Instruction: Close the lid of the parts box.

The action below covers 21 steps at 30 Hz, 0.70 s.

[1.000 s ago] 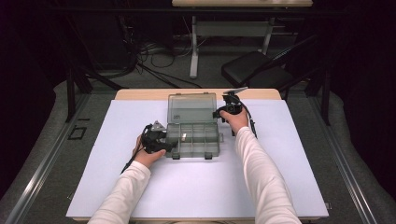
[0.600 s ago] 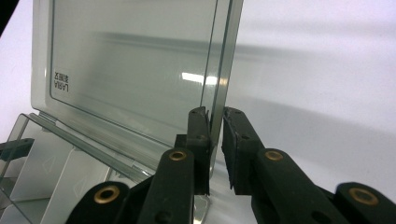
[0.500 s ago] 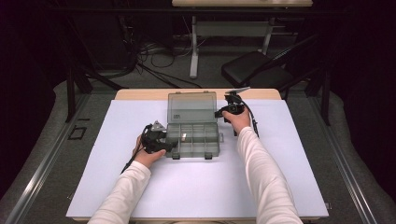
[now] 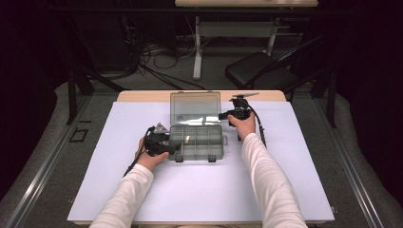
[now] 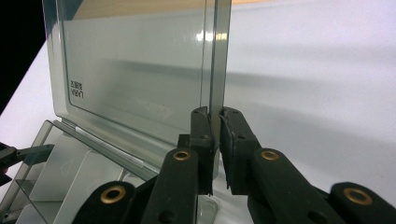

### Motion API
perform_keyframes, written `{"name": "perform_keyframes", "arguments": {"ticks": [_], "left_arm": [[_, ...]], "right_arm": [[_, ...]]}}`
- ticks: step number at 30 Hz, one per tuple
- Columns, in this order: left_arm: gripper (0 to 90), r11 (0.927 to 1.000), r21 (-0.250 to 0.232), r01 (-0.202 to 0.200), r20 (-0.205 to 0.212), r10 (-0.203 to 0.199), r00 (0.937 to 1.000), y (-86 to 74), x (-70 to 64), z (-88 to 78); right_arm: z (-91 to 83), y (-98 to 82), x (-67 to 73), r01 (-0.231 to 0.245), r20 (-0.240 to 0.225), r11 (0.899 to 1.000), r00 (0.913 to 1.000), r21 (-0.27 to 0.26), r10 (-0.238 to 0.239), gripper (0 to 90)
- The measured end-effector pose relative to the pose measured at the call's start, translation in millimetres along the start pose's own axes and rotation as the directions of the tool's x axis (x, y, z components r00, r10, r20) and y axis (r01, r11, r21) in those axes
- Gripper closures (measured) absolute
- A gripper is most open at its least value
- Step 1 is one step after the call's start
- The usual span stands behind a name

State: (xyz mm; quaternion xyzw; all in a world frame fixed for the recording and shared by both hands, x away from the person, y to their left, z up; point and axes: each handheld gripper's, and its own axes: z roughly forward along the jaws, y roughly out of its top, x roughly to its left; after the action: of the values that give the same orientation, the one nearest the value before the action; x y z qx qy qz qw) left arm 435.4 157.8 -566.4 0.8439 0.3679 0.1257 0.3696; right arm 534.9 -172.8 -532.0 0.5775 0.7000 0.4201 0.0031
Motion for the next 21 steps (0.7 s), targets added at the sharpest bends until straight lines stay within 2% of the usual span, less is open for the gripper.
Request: {"name": "perform_keyframes", "arguments": {"ticks": [3,12,18,21], "left_arm": [[33.4,1.0,0.001,0.003,0.0,-0.003,1.0,0.3,0.1,0.0],[33.7,0.9999,0.004,0.014,0.005,-0.014,0.9999,1.1,0.6,-0.9],[33.6,0.9969,-0.053,0.059,0.026,-0.057,0.998,4.3,6.5,-16.2],[33.4,0.9949,-0.069,0.073,0.006,-0.073,0.9973,10.1,9.3,-26.1]], "right_arm": [[-0.2,-1.1,-0.2,-0.014,-0.004,1.0,0.9999,-0.006,0.014,84.2],[-0.4,-2.8,0.3,-0.006,0.002,1.0,1.0,-0.024,0.006,84.3],[-1.6,-4.5,2.8,0.01,0.021,0.999,0.9997,-0.031,-0.009,84.4],[-2.2,-5.8,3.0,0.007,0.022,0.999,0.9997,-0.038,-0.006,84.4]]}}
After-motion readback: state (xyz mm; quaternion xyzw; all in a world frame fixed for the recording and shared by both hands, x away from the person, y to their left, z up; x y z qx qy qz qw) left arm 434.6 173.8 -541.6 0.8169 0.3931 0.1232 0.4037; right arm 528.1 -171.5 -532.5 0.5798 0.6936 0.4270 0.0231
